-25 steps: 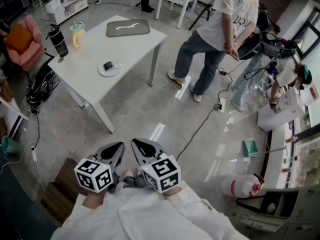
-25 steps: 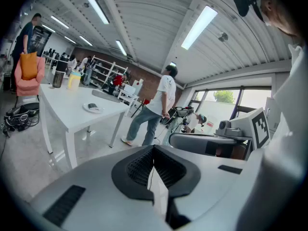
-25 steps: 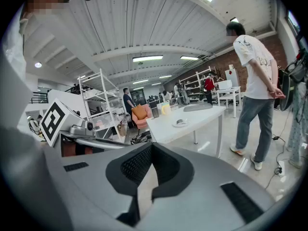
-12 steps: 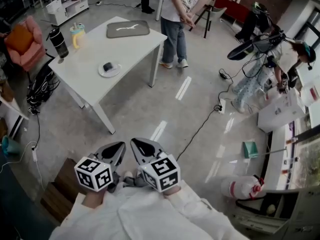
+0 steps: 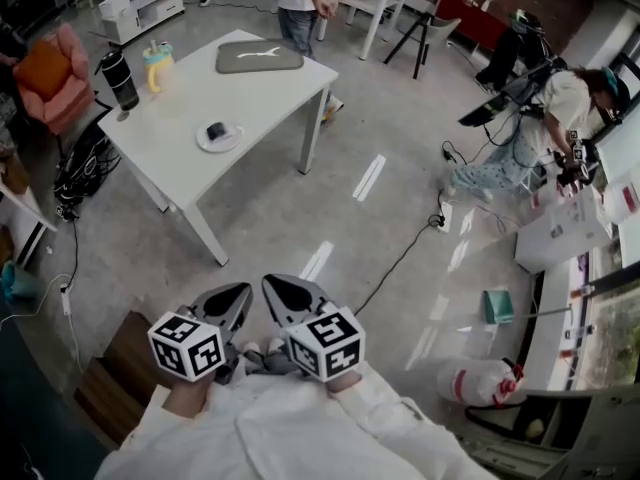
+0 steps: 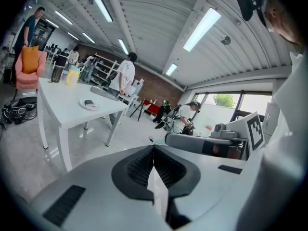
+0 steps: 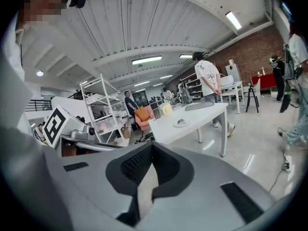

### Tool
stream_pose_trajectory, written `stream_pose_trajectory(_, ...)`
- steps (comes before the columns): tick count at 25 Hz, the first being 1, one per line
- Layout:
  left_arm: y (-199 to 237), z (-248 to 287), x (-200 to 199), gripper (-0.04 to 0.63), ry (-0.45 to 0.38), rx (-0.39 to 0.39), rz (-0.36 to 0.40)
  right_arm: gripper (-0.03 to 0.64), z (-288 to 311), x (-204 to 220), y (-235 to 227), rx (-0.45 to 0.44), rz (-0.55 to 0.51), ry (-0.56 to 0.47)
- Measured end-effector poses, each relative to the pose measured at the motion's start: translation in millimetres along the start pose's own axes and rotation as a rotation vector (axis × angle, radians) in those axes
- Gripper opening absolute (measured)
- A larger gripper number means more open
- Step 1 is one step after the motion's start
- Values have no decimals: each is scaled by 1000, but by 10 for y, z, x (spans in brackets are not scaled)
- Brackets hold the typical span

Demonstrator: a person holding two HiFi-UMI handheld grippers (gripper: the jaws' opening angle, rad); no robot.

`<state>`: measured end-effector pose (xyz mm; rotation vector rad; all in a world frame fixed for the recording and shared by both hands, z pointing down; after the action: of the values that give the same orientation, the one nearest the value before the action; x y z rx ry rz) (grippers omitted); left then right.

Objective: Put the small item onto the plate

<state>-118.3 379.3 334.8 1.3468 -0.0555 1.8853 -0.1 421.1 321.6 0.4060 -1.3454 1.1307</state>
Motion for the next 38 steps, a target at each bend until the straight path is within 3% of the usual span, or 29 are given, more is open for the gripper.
stream_pose_trajectory(3, -79, 47, 81, 11, 6, -7, -13, 15, -57, 45, -50, -17, 3, 15)
stream_pose_trajectory(9, -101, 125, 299, 11, 55, -27, -28, 15, -51, 234, -183, -41, 106, 32)
stream_pose_trajectory(18, 178, 405, 95, 11, 57, -47, -88, 15, 236, 133, -480, -33, 91, 70)
stream_pose_trajectory(24, 653, 756, -342, 11, 54, -50, -54, 15, 777, -101, -879, 0, 75, 63)
stream_pose_trajectory(32, 1447, 1246, -1252, 11, 38, -46, -47, 15, 1717, -771, -1411, 24, 53, 31)
stream_pose_trajectory(38, 1982, 1579, -1671, 11, 58, -13, -57, 15, 2204, -1091, -1695, 82, 55, -6)
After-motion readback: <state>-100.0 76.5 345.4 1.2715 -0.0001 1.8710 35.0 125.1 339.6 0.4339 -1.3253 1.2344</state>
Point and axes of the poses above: the fingertips, and each gripper's own axes: z forward along the fingers, y to its left, x out of its underside, the point moved 7 cm from there along -z, backward along the fingers, and after that the axes turned 13 degrees about -x, right-handed, at the moved point
